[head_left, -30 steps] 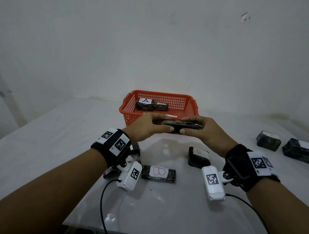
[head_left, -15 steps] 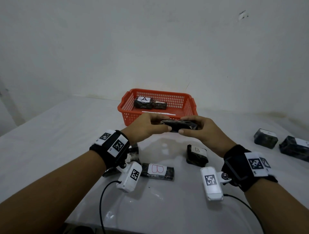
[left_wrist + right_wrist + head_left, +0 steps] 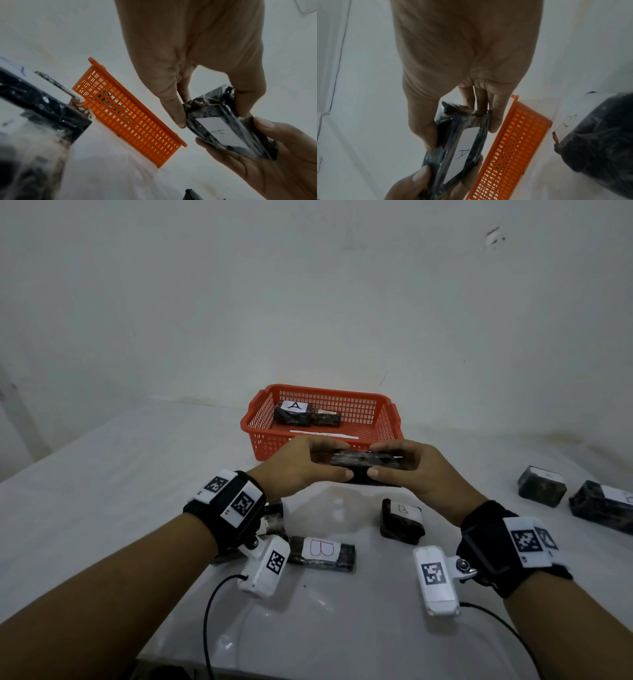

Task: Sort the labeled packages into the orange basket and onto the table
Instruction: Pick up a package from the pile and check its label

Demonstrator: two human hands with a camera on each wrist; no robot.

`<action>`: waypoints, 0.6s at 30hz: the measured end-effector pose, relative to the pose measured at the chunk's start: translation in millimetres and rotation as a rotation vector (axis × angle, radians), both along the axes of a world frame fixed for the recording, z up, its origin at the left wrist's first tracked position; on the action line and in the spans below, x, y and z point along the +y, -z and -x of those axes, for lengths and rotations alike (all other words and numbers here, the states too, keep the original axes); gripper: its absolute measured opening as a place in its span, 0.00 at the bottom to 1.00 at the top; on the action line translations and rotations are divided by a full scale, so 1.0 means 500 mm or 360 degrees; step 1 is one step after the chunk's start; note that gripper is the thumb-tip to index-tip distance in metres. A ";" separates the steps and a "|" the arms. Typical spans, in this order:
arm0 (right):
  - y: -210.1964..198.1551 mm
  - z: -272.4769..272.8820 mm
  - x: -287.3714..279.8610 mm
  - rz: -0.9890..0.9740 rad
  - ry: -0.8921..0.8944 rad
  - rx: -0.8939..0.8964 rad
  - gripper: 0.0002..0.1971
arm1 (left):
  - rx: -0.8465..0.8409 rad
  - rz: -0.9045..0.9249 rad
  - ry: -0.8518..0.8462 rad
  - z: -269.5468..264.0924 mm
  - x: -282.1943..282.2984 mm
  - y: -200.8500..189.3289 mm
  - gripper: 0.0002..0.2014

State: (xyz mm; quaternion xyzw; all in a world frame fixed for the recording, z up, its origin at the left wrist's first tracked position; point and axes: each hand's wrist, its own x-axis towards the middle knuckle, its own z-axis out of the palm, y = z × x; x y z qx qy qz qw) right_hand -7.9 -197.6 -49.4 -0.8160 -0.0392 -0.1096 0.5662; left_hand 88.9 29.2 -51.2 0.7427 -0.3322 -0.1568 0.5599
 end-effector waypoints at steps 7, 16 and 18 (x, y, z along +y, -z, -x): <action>-0.006 -0.003 0.016 -0.0501 0.0002 0.0323 0.22 | -0.0012 0.0012 0.0032 0.003 0.000 -0.003 0.37; -0.004 0.003 0.008 -0.0426 0.0080 0.0189 0.22 | 0.0029 0.0125 -0.0137 0.022 -0.016 -0.007 0.15; -0.005 0.005 0.011 -0.0420 0.0091 0.0196 0.18 | 0.0013 0.0119 -0.0153 0.021 -0.018 -0.007 0.17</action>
